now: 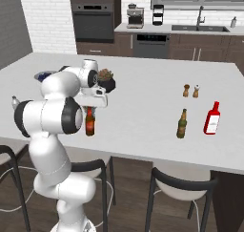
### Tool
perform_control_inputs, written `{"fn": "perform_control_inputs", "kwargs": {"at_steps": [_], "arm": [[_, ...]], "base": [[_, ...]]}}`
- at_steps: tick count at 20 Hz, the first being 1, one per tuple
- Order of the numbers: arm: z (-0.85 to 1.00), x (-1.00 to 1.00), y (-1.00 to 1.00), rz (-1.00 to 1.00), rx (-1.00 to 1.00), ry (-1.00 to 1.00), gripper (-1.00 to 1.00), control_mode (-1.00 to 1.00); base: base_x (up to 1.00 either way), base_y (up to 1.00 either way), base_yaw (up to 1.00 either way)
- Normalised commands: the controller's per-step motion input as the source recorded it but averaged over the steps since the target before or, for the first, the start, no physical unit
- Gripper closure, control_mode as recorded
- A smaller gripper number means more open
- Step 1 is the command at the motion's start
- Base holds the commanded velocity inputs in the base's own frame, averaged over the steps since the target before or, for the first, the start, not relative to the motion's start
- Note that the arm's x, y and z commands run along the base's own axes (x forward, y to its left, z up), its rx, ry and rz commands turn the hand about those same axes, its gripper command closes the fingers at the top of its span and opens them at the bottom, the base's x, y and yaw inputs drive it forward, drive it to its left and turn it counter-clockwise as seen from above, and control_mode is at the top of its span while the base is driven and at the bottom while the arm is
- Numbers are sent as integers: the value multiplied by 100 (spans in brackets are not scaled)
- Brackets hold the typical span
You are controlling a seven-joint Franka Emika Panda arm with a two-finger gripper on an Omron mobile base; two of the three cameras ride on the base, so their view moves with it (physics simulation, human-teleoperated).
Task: Move the plastic bottles in the middle to the plastics group, and the glass bottles in the middle to the glass group.
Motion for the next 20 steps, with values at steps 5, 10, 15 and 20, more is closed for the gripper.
{"fn": "perform_control_inputs", "kwargs": {"at_steps": [5, 10, 15, 20], "arm": [[1, -22, -100, 0, 0, 3, 100, -100], [0, -13, -100, 0, 0, 2, 100, -100], [0, -1, -100, 0, 0, 3, 100, -100], [0, 0, -100, 0, 0, 4, 100, -100]], "base": [[0, 0, 0], [0, 0, 0], [0, 0, 0], [0, 0, 0]]}}
